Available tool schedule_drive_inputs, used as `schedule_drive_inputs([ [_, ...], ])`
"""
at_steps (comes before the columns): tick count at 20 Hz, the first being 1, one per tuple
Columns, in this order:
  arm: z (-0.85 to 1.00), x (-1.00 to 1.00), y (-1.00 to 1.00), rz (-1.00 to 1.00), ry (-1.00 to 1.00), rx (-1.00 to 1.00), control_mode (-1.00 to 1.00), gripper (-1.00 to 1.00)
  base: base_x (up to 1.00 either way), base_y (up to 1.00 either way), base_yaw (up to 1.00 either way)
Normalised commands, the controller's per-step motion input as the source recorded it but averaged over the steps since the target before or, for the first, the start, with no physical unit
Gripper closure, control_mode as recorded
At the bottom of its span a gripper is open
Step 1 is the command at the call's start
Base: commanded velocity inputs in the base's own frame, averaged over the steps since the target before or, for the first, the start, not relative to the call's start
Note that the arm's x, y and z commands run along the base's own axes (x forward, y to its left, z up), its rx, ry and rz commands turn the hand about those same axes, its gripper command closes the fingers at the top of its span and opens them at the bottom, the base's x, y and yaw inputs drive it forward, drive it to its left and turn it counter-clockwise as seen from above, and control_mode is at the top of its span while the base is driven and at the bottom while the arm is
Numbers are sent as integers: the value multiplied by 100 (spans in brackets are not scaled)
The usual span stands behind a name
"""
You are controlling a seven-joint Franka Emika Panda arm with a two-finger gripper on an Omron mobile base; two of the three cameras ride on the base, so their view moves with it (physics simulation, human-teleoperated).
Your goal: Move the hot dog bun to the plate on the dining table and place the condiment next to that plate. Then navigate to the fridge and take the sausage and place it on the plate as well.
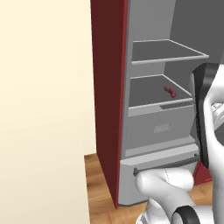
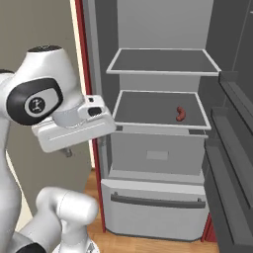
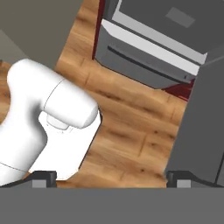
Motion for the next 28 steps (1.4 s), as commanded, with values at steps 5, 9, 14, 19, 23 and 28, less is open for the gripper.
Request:
schedule_drive_inputs([
  [5, -4, 1, 1, 0, 0, -2, 100, -100, 49, -29, 0],
  [9, 0, 0, 0, 0, 0, 0, 100, -100, 88, -58, 0],
  [14, 0, 0, 0, 0, 0, 0, 100, -100, 76, -37, 0],
  [19, -9, 0, -11, 1, -1, 5, -100, -100, 32, -25, 2],
  [23, -77, 0, -32, 0, -21, 26, -100, -100, 0, 0, 0],
  [28, -28, 58, 12, -3, -25, 12, -100, -100, 0, 0, 0],
])
